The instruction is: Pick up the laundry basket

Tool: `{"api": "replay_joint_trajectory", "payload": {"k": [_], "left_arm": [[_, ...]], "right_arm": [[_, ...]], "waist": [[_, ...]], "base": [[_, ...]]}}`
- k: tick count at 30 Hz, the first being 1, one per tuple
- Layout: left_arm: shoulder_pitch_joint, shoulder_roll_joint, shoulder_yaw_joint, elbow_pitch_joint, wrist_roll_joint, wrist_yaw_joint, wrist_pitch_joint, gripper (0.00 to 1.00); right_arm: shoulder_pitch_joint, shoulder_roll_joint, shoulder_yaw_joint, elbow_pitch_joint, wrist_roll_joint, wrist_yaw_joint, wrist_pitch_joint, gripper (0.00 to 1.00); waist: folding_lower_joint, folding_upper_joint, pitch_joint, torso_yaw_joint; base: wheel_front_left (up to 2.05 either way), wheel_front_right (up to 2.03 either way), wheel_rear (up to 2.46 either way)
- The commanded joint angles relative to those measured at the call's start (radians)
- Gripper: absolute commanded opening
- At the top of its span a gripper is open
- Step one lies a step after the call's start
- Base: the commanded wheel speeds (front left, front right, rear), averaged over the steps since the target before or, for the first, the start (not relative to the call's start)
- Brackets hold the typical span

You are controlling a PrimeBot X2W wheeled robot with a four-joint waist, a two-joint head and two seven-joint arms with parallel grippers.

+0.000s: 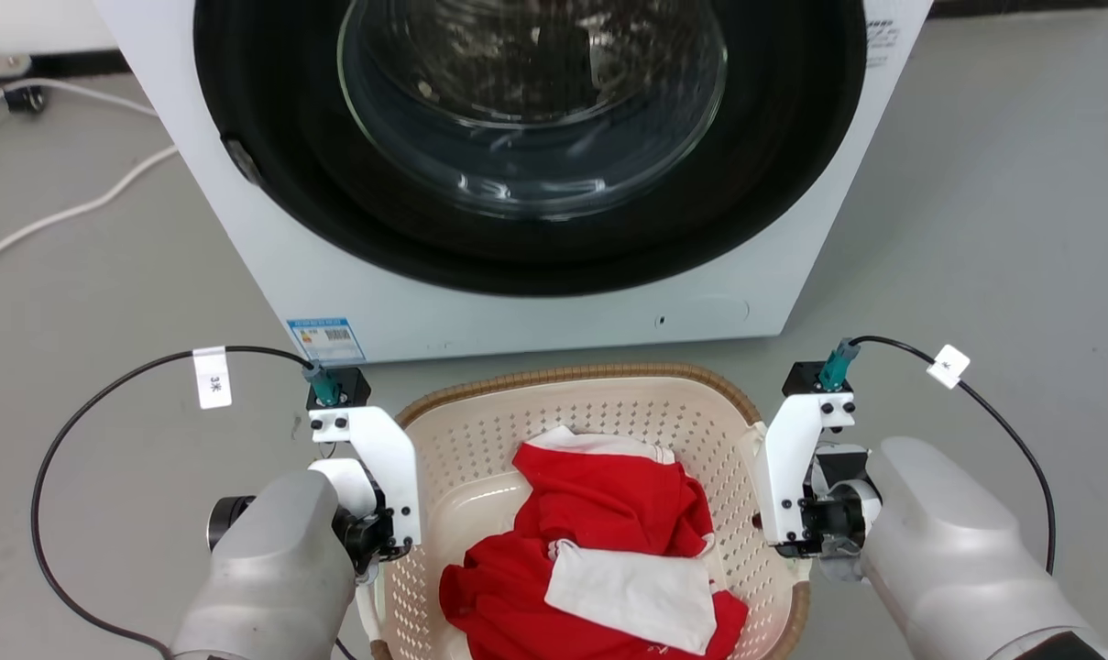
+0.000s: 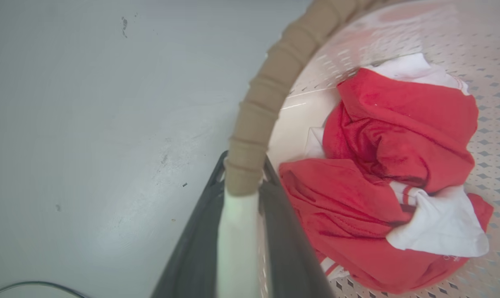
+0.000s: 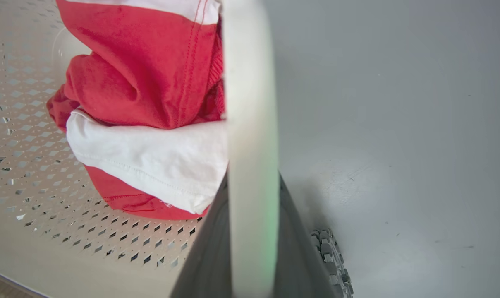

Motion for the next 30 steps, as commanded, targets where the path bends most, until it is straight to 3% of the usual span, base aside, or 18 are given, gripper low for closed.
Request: {"api": "replay_joint_trajectory", "payload": {"k": [1, 15, 30], "left_arm": [[0.011, 0.004, 0.0, -0.002, -0.005, 0.003, 0.004, 0.0], [0.071, 0.0, -0.011, -0.002, -0.024, -0.001, 0.048, 0.0], [0.11, -0.013, -0.017, -0.002, -0.05, 0.005, 0.112, 0.0]], "right_arm": [[0.011, 0.003, 0.007, 0.0, 0.008, 0.0, 0.008, 0.0], [0.056, 0.001, 0.038, 0.047, 0.048, 0.0, 0.074, 0.0], [0.089, 0.001, 0.046, 0.063, 0.067, 0.0, 0.107, 0.0]], "waist": [[0.0001, -0.0001, -0.036, -0.005], [0.0001, -0.0001, -0.169, -0.011], [0.0001, -0.0001, -0.2, -0.009]], "base": [[0.0, 0.0, 0.0], [0.0, 0.0, 0.0], [0.0, 0.0, 0.0]]}}
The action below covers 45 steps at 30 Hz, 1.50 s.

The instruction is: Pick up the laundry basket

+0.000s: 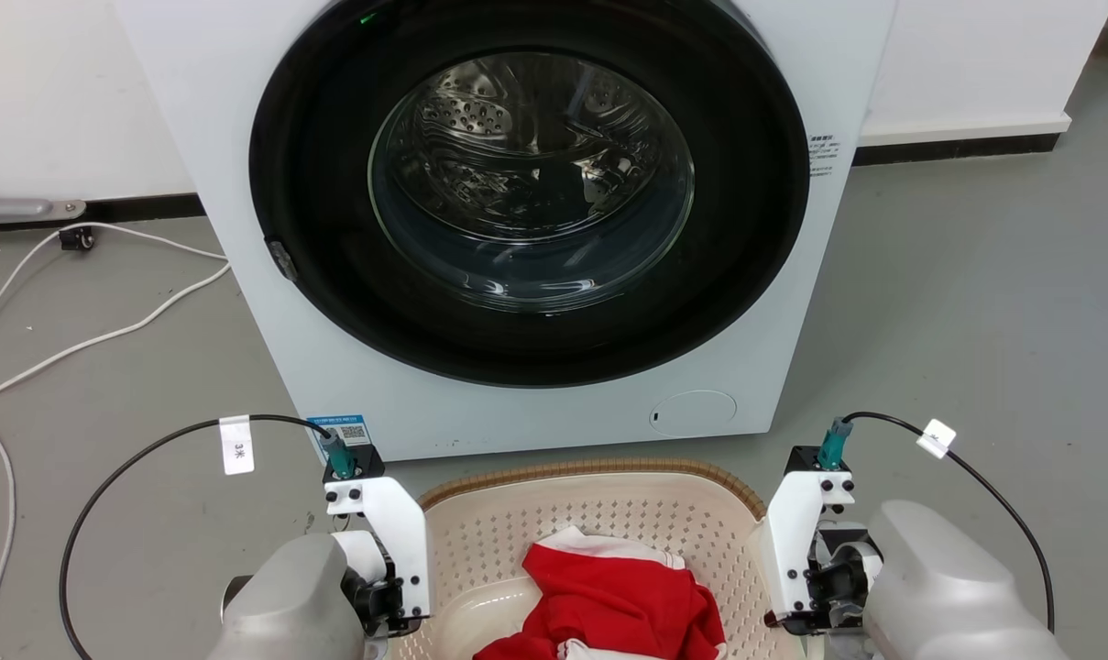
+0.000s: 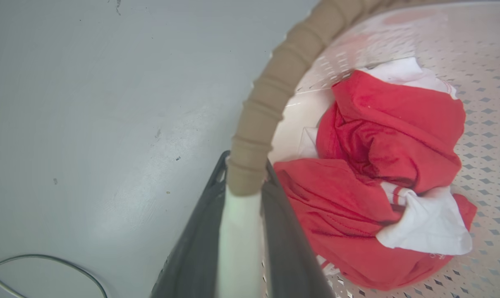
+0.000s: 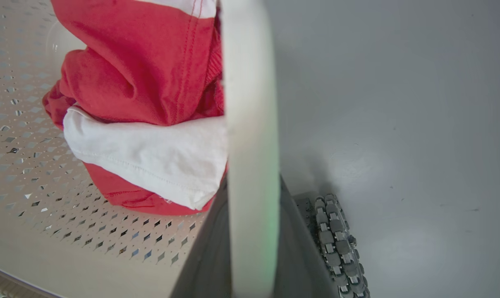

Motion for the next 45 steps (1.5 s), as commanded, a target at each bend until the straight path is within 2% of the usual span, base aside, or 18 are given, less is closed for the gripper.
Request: {"api": "replay_joint_trajectory", "payload": {"k": [1, 45], "left_arm": [[0.009, -0.002, -0.003, -0.002, -0.003, 0.001, -0.003, 0.0], [0.016, -0.013, -0.029, -0.002, -0.042, -0.007, -0.016, 0.0]], "right_arm": [[0.013, -0.001, 0.001, 0.001, 0.005, 0.0, -0.003, 0.0], [0.025, -0.005, -0.015, 0.006, 0.001, 0.0, -0.003, 0.0]], "waist": [[0.0001, -0.0001, 0.001, 0.001], [0.0001, -0.0001, 0.01, 0.007]], "base": [[0.0, 0.0, 0.0], [0.0, 0.0, 0.0]]}}
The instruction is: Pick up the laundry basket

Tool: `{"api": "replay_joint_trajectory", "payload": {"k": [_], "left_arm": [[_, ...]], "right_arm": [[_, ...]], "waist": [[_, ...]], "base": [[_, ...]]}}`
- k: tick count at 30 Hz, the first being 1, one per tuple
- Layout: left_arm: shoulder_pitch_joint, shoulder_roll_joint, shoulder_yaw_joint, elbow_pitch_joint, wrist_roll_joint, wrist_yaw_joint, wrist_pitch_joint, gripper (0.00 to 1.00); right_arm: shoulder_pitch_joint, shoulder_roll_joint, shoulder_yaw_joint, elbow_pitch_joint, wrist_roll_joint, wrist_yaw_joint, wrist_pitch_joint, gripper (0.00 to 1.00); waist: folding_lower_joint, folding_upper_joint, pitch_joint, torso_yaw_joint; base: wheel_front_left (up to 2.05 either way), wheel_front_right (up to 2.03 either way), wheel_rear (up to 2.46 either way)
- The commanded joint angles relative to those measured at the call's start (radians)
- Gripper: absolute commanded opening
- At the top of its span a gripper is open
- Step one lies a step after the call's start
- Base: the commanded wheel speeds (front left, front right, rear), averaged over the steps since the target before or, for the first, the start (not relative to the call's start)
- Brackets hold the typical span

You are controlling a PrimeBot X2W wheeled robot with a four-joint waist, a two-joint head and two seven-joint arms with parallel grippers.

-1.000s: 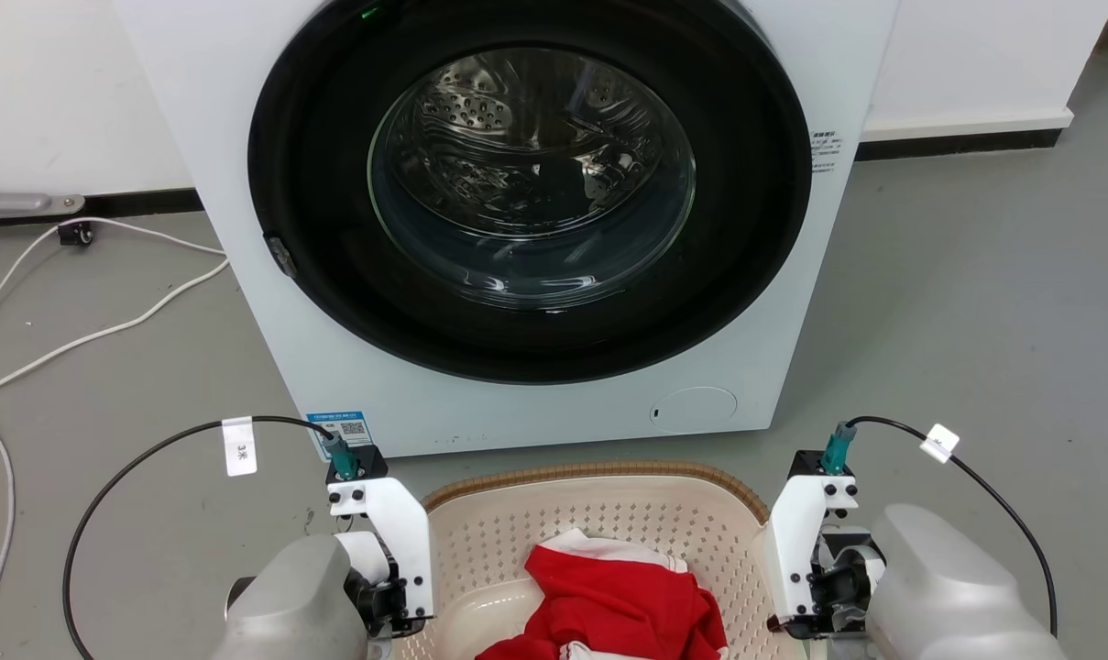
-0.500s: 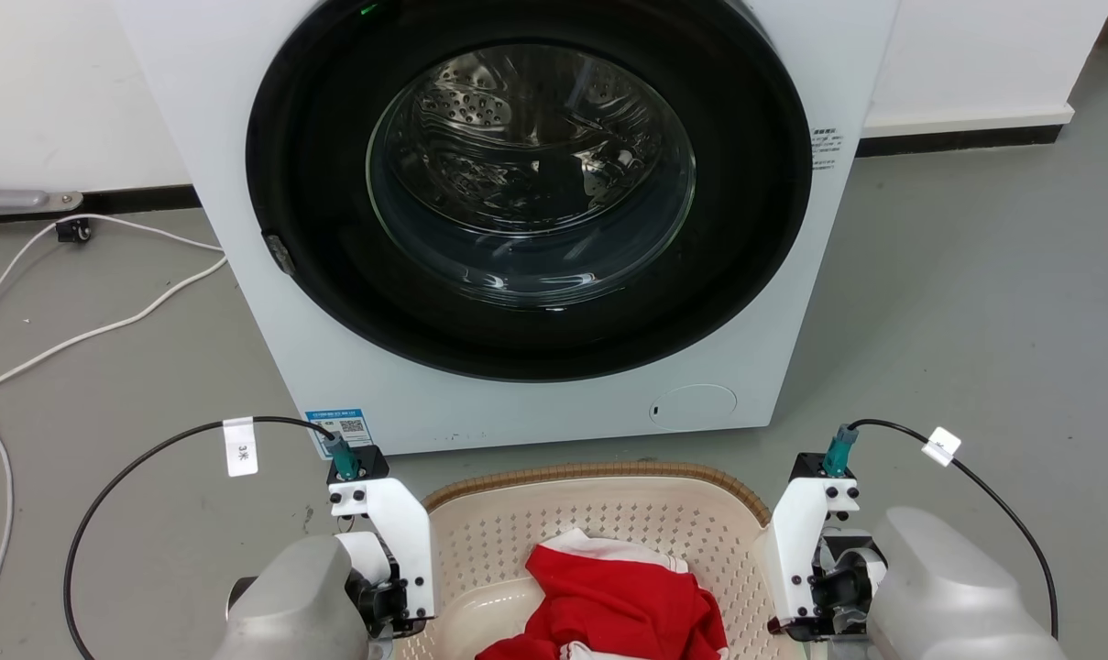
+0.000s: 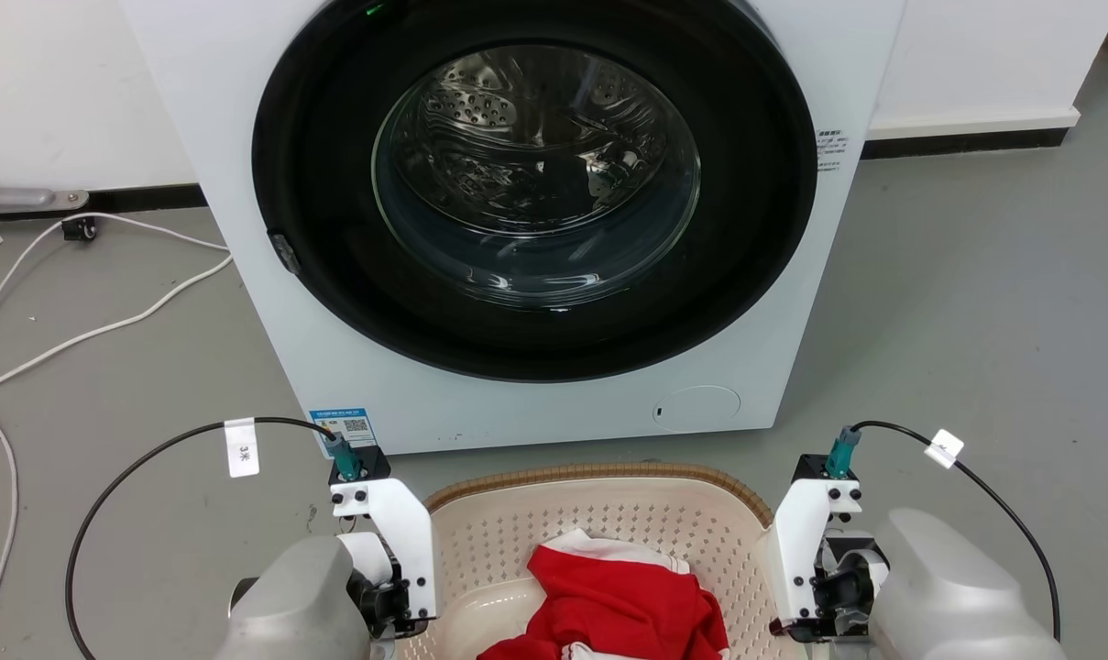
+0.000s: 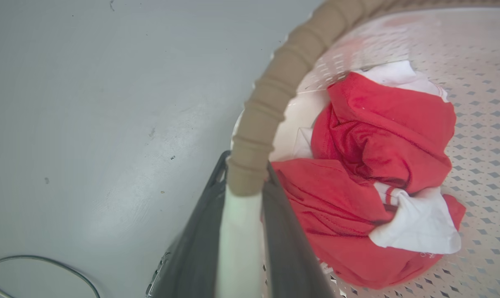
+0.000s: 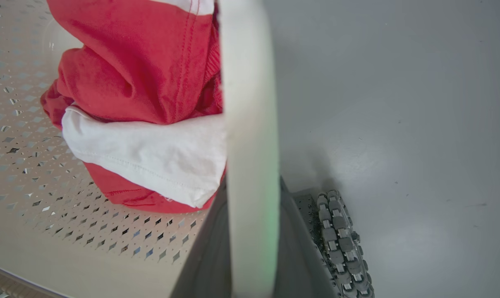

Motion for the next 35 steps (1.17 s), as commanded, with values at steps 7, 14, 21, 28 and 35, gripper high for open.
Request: {"api": "replay_joint_trajectory", "payload": {"k": [7, 14, 21, 28, 35], "left_arm": [[0.018, -0.005, -0.008, -0.002, -0.01, -0.005, -0.001, 0.0], [0.019, -0.004, -0.012, -0.002, -0.012, -0.007, -0.003, 0.0], [0.019, -0.004, -0.017, -0.002, -0.018, -0.009, -0.005, 0.0], [0.021, -0.002, -0.021, -0.002, -0.022, -0.009, -0.002, 0.0], [0.025, -0.002, -0.025, -0.002, -0.029, -0.009, 0.003, 0.0]], "right_arm": [[0.015, -0.001, -0.011, -0.001, -0.011, 0.0, 0.008, 0.0], [0.018, -0.001, -0.02, -0.001, -0.019, 0.0, 0.011, 0.0], [0.02, 0.0, -0.029, -0.001, -0.028, 0.0, 0.015, 0.0], [0.021, 0.001, -0.038, -0.001, -0.037, 0.0, 0.018, 0.0], [0.025, 0.002, -0.048, -0.001, -0.049, 0.0, 0.017, 0.0]], "waist": [[0.0, 0.0, -0.002, 0.0], [0.0, 0.0, -0.004, 0.0], [0.0, 0.0, -0.005, 0.0], [0.0, 0.0, -0.006, 0.0], [0.0, 0.0, -0.007, 0.001]], "base": [[0.0, 0.0, 0.0], [0.0, 0.0, 0.0], [0.0, 0.0, 0.0], [0.0, 0.0, 0.0], [0.0, 0.0, 0.0]]}}
